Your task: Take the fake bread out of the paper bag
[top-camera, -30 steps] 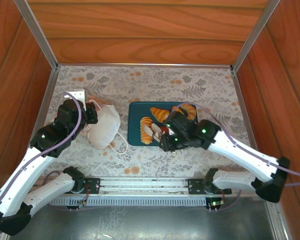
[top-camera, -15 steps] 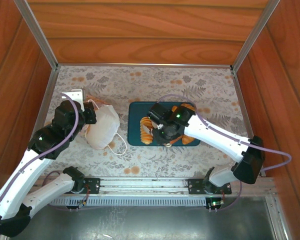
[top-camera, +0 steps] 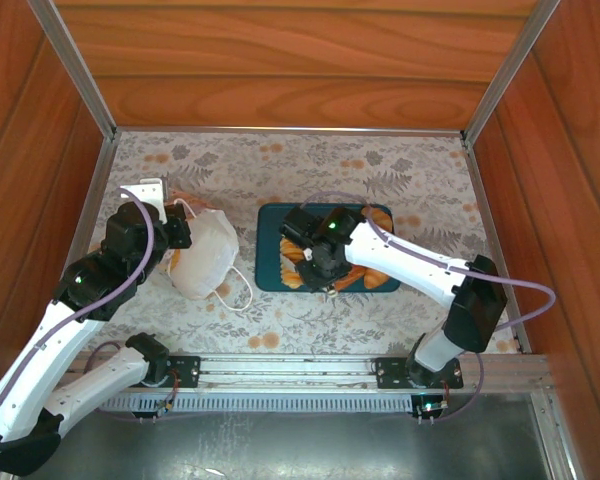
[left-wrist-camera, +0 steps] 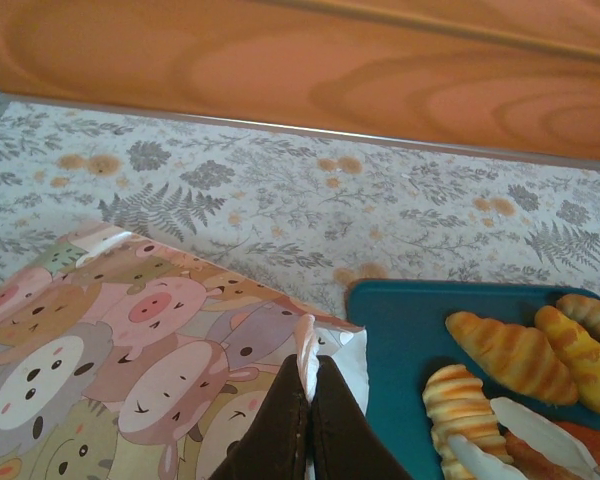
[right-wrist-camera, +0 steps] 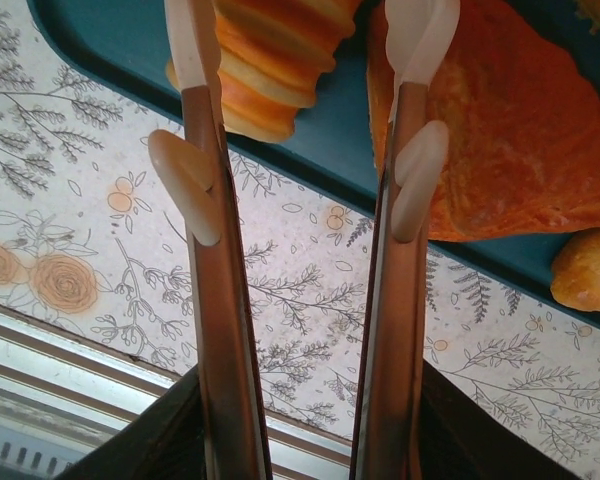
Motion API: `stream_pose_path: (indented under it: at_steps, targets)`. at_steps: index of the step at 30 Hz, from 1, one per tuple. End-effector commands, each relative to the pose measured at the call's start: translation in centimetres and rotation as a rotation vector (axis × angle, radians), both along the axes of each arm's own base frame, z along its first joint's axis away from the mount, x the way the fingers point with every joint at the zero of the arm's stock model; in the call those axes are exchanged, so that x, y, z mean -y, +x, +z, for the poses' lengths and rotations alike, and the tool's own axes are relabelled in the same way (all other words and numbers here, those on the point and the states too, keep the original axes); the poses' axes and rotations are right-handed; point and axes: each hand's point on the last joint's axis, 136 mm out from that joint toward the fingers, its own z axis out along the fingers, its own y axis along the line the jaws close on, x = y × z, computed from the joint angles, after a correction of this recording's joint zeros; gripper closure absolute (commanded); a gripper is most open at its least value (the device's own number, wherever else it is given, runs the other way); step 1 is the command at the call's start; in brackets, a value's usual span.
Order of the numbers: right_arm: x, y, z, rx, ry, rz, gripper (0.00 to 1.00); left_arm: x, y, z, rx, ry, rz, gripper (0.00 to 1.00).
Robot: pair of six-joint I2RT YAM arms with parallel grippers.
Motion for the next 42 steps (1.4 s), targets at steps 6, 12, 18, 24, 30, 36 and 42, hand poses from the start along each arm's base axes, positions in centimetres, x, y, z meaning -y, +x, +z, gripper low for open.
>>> stream_pose_path:
  at_steps: [6, 12, 18, 24, 30, 36, 42]
  targets:
    - [1.3, 0.3, 0.7, -0.004, -0.101, -0.039, 0.58, -0.5, -0.1, 0.8, 0.020, 0.010, 0.011, 1.00]
    - [2.5, -0.9, 1.2, -0.010, -0.085, -0.095, 0.58, -0.7, -0.2, 0.8, 0.026, 0.015, 0.016, 1.00]
    - [0.5, -1.0, 1.7, -0.010, 0.044, -0.079, 0.55, -0.5, -0.1, 0.8, 0.024, 0.017, 0.010, 1.00]
    - [0.2, 0.3, 3.6, 0.075, 0.088, -0.067, 0.50, -0.4, -0.2, 0.7, 0.021, 0.032, -0.004, 1.00]
    - [0.0, 0.8, 4.4, 0.119, 0.126, -0.035, 0.49, -1.2, -0.9, 0.4, 0.006, 0.062, 0.003, 1.00]
    - [-0.5, 1.2, 2.0, 0.079, 0.112, 0.024, 0.48, -1.9, -2.0, 0.3, 0.007, 0.085, -0.003, 1.00]
    - [-0.1, 1.4, 0.0, 0.024, -0.014, 0.076, 0.48, -1.8, -2.6, -0.2, -0.005, 0.111, -0.047, 1.00]
